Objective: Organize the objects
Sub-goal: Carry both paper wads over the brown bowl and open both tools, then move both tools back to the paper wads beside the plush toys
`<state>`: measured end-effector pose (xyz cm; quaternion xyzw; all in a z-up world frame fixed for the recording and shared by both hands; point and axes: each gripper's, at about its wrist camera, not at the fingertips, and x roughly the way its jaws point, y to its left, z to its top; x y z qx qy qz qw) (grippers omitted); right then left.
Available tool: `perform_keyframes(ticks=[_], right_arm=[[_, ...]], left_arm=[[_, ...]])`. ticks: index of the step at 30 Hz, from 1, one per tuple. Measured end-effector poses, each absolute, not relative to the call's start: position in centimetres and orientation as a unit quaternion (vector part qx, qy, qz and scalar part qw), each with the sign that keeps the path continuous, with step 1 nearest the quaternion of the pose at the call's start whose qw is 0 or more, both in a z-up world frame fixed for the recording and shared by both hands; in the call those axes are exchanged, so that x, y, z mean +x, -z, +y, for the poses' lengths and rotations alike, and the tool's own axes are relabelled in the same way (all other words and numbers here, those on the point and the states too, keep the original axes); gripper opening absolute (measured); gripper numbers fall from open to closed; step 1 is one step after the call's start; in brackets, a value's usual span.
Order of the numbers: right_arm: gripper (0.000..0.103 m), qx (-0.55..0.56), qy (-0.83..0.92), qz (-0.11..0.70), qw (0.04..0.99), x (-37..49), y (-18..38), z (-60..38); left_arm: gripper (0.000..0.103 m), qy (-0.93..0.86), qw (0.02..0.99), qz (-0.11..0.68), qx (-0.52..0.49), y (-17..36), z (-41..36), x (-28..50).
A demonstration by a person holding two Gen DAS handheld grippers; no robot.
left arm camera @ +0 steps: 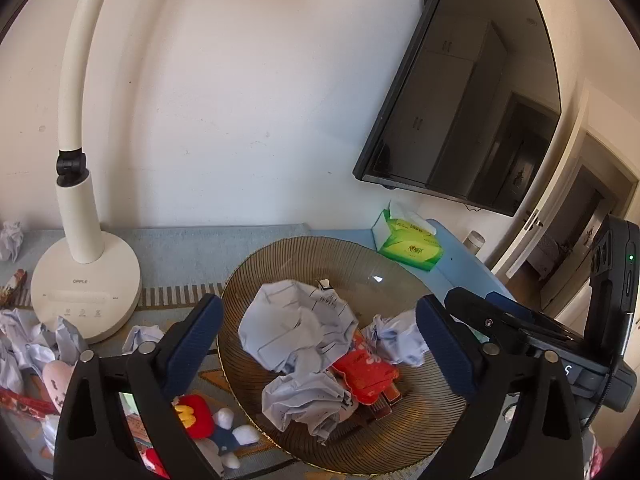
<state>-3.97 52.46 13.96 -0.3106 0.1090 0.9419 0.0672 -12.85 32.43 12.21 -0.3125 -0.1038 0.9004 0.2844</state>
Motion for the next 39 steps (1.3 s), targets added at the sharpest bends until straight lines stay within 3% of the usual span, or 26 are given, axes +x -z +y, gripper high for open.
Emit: perform_keyframes(ticks=[7,10,13,15,18,21,28,39], right_arm=[[0.095,-0.325,-0.93,0.171,0.016,-0.3,-12.5,52.0],[0.095,-0.317,-0.937,0.145,-0.006,2.2,-12.9,48.6],[0.095,-0.297,-0.95,0.093,0.002,4.4,-13.4,44.1],[0.097,-0.284,-0.953,0.105,-0.003,5.8,-13.0,42.2],[0.098,-0.321,-0.937,0.134,-0.04,6.1,-11.1,39.8],[0.098,-0.372,-0.921,0.105,-0.055,5.1,-8.2,36.5],[0.097,-0.367,-0.929,-0.046,-0.03,5.2,-3.2,30.5],[0.1,-0.401,-0.91,-0.092,-0.052,4.4,-1.8,28.7]], left_arm=[[0.099,-0.907,0.273,-0.101,-0.304,-13.3,26.4,-9.5],[0.099,-0.915,0.248,-0.123,-0.293,-13.8,21.4,-6.6],[0.1,-0.931,0.193,-0.135,-0.279,-13.7,15.8,-3.2],[0.1,-0.943,0.137,-0.151,-0.264,-13.0,11.5,-0.9],[0.1,-0.947,0.07,-0.176,-0.261,-11.3,6.1,2.1],[0.099,-0.948,0.013,-0.155,-0.277,-8.7,2.9,3.3],[0.099,-0.943,-0.01,-0.146,-0.299,-3.3,0.7,3.5],[0.1,-0.925,0.016,-0.167,-0.341,-2.1,0.6,2.7]])
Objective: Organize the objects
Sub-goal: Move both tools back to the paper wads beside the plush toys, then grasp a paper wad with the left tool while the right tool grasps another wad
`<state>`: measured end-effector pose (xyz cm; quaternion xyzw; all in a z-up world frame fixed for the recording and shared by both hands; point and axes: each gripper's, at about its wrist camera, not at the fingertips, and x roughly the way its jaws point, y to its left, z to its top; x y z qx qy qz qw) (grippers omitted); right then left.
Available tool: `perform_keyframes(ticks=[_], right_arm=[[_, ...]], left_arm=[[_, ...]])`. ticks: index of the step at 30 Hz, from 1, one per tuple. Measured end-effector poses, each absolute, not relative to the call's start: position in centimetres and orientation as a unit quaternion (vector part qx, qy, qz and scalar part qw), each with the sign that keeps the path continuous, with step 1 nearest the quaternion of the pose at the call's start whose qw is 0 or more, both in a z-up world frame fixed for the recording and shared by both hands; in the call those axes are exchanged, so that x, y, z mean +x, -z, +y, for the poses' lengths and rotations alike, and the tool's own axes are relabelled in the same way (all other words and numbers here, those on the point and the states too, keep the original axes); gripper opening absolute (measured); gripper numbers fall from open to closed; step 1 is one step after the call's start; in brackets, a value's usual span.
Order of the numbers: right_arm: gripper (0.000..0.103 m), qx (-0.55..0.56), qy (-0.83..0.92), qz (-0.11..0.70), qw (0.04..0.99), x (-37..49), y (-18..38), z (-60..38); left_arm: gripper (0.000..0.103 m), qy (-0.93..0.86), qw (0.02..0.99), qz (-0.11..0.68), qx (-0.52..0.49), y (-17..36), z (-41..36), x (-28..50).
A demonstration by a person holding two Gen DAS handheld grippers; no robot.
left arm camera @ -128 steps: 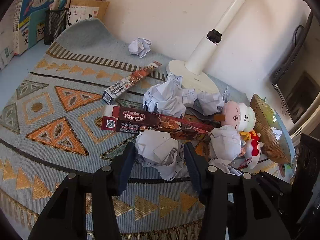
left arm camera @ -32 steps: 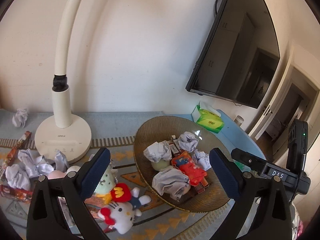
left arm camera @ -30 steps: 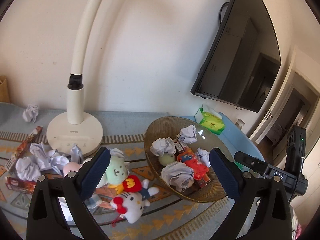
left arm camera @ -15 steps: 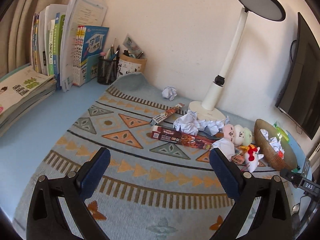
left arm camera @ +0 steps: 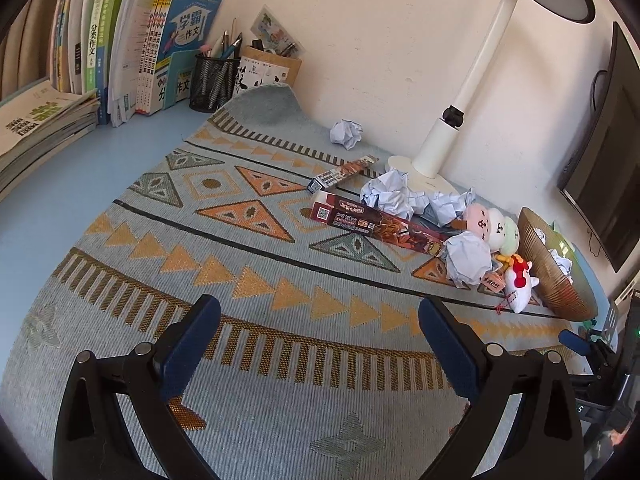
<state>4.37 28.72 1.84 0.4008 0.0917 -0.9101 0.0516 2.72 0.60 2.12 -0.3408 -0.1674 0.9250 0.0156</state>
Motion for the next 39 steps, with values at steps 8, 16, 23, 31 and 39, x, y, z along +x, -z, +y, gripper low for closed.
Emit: perform_keyframes(ticks=[8,16,23,31,39], right_arm=[[0.1,0.437,0.895,0.075,0.056,3.4,-1.1,29.2],[0.1,0.465,0.871,-0.027,0.16,1.3,-2.8,28.8],[0.06,0.455,0.861,-0.069,0.216,-4.1,-4.0,24.3],[0.06,0.464,0.851,-0.128,0.211,-7.4,-1.1,23.6],[0.035,0.444,0.865,-0.133,0.193,-6.8,-1.4,24.1]], left_arm=[[0.101,-0.901,0.016,-0.14,-0.411,-0.7,1.7,0.6],[0.101,-0.912,0.124,-0.13,-0.369,-4.7,1.6,-1.0],[0.099,-0.903,0.196,-0.089,-0.372,-4.8,2.9,-10.8],[0.059,-0.887,0.21,-0.023,-0.411,-1.8,5.8,-15.9],[0.04,-0.892,0.208,-0.017,-0.401,-1.8,6.7,-15.7]])
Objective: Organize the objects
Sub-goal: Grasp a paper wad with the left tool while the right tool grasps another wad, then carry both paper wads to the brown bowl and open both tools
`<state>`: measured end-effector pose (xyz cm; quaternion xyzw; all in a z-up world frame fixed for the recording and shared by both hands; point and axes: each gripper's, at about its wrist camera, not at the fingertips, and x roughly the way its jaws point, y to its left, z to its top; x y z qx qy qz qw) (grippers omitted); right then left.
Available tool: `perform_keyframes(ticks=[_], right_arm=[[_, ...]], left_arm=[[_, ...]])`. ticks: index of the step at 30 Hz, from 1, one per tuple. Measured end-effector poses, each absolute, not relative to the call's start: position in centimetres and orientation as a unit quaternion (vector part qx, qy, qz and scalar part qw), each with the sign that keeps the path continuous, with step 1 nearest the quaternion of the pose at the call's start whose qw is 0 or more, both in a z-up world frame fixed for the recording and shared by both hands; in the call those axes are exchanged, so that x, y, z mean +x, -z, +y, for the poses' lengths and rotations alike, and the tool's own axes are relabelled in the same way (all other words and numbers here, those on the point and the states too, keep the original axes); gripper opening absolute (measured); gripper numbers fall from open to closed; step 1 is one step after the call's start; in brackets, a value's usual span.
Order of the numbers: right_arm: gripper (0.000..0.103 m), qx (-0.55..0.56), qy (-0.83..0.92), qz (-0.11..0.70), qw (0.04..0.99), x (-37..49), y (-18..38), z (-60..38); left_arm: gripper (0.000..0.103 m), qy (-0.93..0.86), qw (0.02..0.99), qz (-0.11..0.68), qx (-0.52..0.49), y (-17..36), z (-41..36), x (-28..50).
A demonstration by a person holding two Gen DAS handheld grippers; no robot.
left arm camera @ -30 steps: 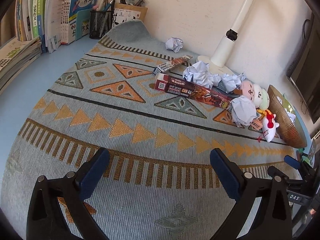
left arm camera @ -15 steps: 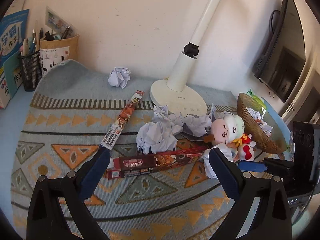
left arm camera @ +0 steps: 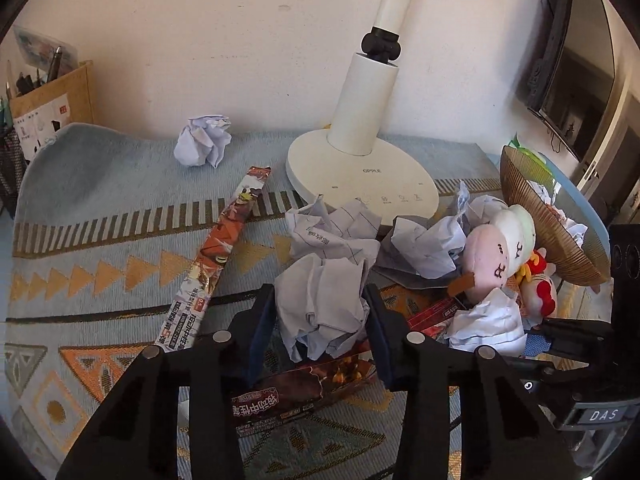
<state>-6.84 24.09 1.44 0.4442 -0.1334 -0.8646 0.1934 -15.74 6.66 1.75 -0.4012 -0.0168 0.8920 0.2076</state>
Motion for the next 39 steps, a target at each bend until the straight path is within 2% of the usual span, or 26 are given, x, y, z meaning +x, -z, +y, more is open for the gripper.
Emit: perform_keyframes(ticks=[4,9,15,18,19,21,25,29,33,39], right_arm=[[0.035,0.413,0.88,-0.104,0.208,-5.4,-2.6,23.5],[0.035,0.42,0.872,-0.072,0.243,-1.4,-3.0,23.2],[0.037,0.428,0.871,-0.011,0.24,4.3,-2.6,25.8],[0.038,0.443,0.866,-0.023,0.23,4.3,-1.6,27.5],[0.041,0.446,0.863,-0.037,0.236,4.2,-1.6,28.1],[0.064,0.457,0.859,-0.049,0.224,3.3,-1.3,28.4],[0.068,0.447,0.87,-0.046,0.204,3.3,-1.5,28.3],[0.073,0.433,0.884,-0.017,0.175,3.7,-1.8,27.7],[0.074,0.423,0.886,0.002,0.188,4.1,-2.1,27.4],[0.074,0.414,0.888,-0.021,0.2,4.2,-2.4,28.1]], left_arm=[[0.039,-0.898,0.205,-0.024,-0.388,-3.3,6.4,-13.5],[0.039,-0.909,0.192,-0.031,-0.369,-5.5,6.1,-6.9],[0.04,-0.883,0.183,-0.127,-0.412,-2.6,4.9,-1.0],[0.04,-0.881,0.182,-0.149,-0.411,-1.3,5.4,0.2],[0.041,-0.883,0.168,-0.141,-0.415,-1.1,5.6,0.3],[0.042,-0.883,0.15,-0.139,-0.422,-0.8,5.5,0.1],[0.045,-0.88,0.145,-0.16,-0.423,-0.2,4.8,-0.2],[0.046,-0.893,0.126,-0.132,-0.412,-0.4,5.5,0.2],[0.046,-0.899,0.121,-0.114,-0.405,-0.6,6.0,0.4],[0.046,-0.899,0.124,-0.121,-0.401,-0.6,5.7,0.5]])
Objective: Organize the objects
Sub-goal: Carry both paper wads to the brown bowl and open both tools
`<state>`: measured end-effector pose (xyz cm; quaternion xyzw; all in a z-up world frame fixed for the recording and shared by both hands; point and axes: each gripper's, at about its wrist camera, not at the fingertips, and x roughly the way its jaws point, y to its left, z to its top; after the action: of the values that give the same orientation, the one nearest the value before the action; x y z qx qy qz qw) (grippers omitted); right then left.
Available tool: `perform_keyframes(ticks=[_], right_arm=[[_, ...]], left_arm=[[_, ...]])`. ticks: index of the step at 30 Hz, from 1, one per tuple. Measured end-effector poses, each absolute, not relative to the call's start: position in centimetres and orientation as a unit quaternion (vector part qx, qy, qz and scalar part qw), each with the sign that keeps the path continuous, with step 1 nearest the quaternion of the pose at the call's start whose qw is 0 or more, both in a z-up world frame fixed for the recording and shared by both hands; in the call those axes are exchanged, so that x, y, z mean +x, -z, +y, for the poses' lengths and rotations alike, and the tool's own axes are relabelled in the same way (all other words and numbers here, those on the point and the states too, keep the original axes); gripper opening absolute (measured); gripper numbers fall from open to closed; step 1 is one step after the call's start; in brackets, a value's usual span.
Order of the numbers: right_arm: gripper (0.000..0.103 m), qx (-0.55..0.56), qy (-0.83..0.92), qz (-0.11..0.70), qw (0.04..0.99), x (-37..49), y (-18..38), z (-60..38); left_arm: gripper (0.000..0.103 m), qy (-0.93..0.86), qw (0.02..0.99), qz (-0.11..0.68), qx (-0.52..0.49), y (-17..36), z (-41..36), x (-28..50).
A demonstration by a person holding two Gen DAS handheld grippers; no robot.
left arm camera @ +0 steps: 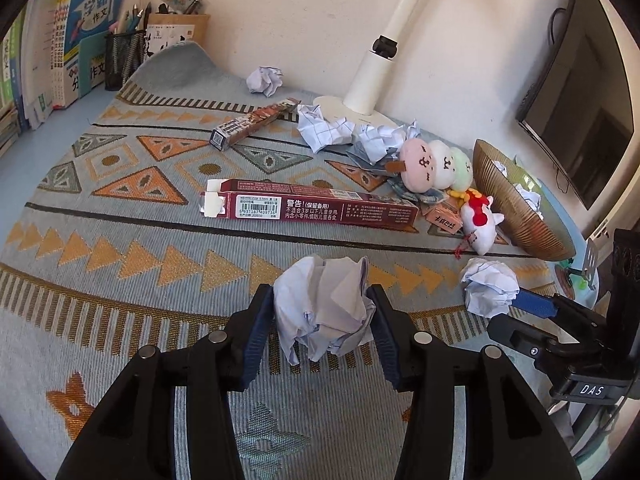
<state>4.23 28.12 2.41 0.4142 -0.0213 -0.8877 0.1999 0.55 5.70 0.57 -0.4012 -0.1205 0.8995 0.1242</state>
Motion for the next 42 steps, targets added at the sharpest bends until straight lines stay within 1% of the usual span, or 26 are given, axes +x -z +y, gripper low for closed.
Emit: perform_keyframes(ticks=[3,6,12,13,15,17,22,28,32,37,39,42], right_arm=[[0.074,0.414,0.886,-0.037,0.205,4.0,-2.5,28.5],[0.074,0.412,0.888,-0.044,0.199,4.0,-2.6,28.7],[0.074,0.424,0.887,-0.056,0.175,3.1,-2.1,29.1],[0.071,0.428,0.884,-0.058,0.179,3.0,-1.9,29.1],[0.054,0.432,0.883,-0.049,0.177,2.9,-1.7,28.7],[0.048,0.424,0.888,-0.027,0.175,3.3,-1.8,28.1],[0.047,0.401,0.899,0.017,0.175,4.4,-2.2,26.8],[0.047,0.413,0.894,0.0,0.174,3.9,-1.9,27.3],[0.047,0.389,0.907,0.001,0.16,4.9,-2.8,27.6],[0.047,0.371,0.913,-0.053,0.161,6.6,-4.6,31.1],[0.047,0.345,0.926,-0.065,0.138,7.4,-6.6,33.9],[0.047,0.301,0.943,-0.106,0.098,7.5,-10.9,39.9]], left_arm=[[0.046,-0.904,0.121,-0.118,-0.394,-0.7,5.7,0.9],[0.046,-0.909,0.136,-0.135,-0.371,-1.2,5.2,1.5],[0.045,-0.907,0.134,-0.131,-0.377,-1.2,5.4,1.3],[0.045,-0.907,0.134,-0.131,-0.377,-1.2,5.4,1.3],[0.045,-0.906,0.141,-0.127,-0.379,-1.1,5.6,1.3],[0.045,-0.906,0.148,-0.117,-0.379,-1.2,6.0,1.4],[0.045,-0.905,0.148,-0.117,-0.38,-1.1,6.0,1.4],[0.045,-0.905,0.148,-0.115,-0.381,-1.1,6.0,1.4],[0.043,-0.919,0.128,-0.106,-0.357,-1.9,6.0,2.1],[0.042,-0.918,0.176,-0.122,-0.335,-5.4,8.5,1.8],[0.043,-0.917,0.206,-0.104,-0.325,-7.6,11.1,1.1],[0.043,-0.911,0.256,-0.074,-0.314,-10.6,16.5,-0.6]])
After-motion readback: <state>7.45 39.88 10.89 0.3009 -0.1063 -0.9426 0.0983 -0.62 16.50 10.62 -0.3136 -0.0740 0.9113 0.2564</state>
